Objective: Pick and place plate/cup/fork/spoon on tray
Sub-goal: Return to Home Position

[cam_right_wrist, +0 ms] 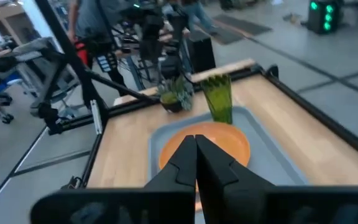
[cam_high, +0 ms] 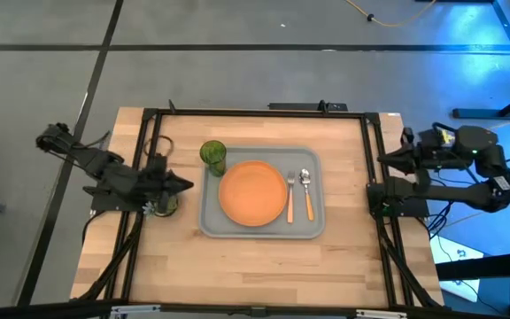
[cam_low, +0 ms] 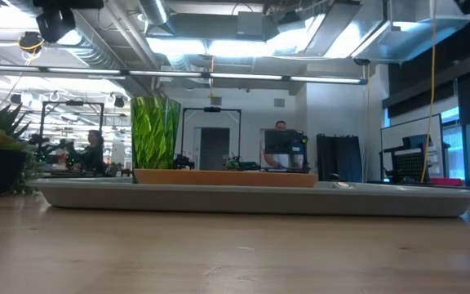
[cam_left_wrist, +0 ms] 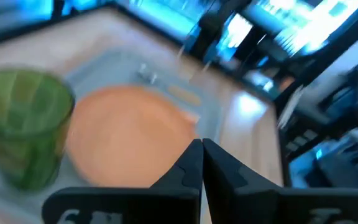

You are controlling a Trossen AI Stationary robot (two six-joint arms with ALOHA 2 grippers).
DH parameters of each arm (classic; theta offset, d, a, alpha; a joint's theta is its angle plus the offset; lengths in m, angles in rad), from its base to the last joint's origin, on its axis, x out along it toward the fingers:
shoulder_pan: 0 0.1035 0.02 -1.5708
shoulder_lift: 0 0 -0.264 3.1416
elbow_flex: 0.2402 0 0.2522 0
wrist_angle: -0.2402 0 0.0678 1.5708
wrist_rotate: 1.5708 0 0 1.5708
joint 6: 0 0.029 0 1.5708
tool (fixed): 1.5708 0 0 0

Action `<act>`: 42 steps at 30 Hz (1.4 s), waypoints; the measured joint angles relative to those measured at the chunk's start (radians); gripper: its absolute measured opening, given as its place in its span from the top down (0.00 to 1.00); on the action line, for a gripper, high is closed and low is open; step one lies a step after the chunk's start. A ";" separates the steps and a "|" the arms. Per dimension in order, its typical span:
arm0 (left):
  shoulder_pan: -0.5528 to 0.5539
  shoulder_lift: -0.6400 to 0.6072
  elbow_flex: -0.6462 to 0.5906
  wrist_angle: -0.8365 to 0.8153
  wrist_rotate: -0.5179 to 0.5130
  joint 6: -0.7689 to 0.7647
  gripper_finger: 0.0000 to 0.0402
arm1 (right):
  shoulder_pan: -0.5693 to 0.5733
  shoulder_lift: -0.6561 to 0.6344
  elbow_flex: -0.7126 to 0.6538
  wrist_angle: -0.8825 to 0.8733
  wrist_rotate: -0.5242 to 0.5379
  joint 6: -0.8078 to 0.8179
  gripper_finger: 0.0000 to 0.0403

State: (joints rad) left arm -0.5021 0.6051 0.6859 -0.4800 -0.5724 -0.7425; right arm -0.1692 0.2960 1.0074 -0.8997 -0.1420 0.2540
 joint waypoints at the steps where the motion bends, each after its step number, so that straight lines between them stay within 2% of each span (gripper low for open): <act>1: -0.006 -0.033 -0.026 0.043 -0.014 0.032 1.00 | 0.000 -0.011 0.000 0.002 -0.011 -0.015 0.99; 4: -0.017 -0.129 -0.102 0.138 -0.052 0.115 1.00 | 0.000 -0.042 0.000 0.023 -0.019 -0.031 0.99; 15: -0.022 -0.419 -0.315 0.363 -0.053 0.371 1.00 | 0.000 -0.094 0.000 0.018 -0.039 -0.028 0.99; 24: -0.022 -0.604 -0.575 0.674 0.092 0.500 1.00 | -0.001 -0.095 0.000 0.019 -0.038 -0.025 0.99; 28: -0.022 -0.602 -0.677 0.903 0.176 0.595 1.00 | -0.001 -0.095 0.000 0.023 -0.038 -0.023 0.99; 29: -0.022 -0.602 -0.678 0.917 0.196 0.610 1.00 | -0.001 -0.095 0.000 0.028 -0.040 -0.023 0.99; 35: -0.022 -0.600 -0.678 0.916 0.252 0.624 1.00 | -0.001 -0.095 -0.038 0.134 -0.108 -0.016 0.99; 42: -0.022 -0.600 -0.678 0.869 0.383 0.622 1.00 | -0.001 -0.095 -0.230 0.298 -0.215 0.003 0.99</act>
State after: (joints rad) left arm -0.5240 0.0055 0.0074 0.3887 -0.1898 -0.1202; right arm -0.1699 0.2010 0.7778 -0.6019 -0.3572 0.2574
